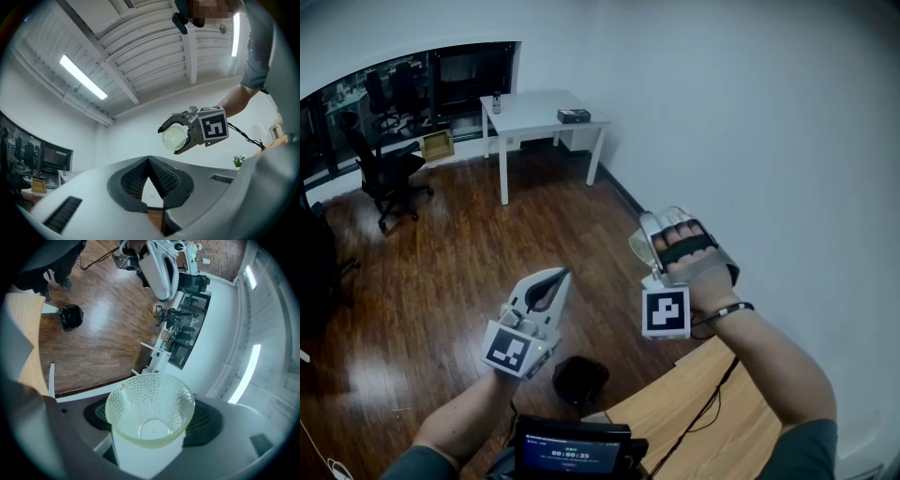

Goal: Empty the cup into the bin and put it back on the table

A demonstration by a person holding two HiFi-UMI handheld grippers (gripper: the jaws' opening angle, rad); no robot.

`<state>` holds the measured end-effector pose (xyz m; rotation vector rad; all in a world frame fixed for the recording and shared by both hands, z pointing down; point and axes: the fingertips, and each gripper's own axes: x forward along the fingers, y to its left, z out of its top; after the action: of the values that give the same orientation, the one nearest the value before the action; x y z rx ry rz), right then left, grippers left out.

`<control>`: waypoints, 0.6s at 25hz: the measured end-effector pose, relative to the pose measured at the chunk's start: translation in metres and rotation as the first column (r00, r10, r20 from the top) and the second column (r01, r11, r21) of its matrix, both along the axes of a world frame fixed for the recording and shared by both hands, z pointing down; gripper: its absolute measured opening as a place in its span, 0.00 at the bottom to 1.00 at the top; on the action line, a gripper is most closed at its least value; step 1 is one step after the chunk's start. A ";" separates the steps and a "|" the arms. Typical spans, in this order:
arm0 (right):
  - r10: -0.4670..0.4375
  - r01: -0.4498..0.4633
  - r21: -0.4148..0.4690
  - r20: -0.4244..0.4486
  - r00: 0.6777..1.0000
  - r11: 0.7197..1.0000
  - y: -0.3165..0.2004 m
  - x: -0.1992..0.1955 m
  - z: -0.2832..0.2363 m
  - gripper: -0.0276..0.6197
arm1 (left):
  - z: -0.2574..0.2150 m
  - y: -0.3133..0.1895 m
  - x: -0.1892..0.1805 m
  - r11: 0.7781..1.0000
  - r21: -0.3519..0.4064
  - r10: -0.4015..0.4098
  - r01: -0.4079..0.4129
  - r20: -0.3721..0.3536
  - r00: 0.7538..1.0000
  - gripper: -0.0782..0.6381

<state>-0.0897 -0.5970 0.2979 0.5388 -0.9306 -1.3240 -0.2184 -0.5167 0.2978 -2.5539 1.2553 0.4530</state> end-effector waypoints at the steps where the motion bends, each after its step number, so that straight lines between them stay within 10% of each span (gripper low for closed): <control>1: 0.005 -0.005 -0.005 0.001 1.000 1.000 0.000 0.002 0.001 0.67 | 0.000 0.000 0.000 1.000 0.002 0.000 0.000 0.000 1.000 0.10; 15: -0.005 0.005 0.027 0.000 1.000 1.000 0.002 0.007 -0.003 0.67 | -0.003 0.002 0.009 1.000 0.013 0.015 -0.015 -0.001 1.000 0.10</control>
<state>-0.0829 -0.5952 0.2951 0.5578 -0.9157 -1.3424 -0.2090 -0.5147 0.2947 -2.5543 1.2305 0.4639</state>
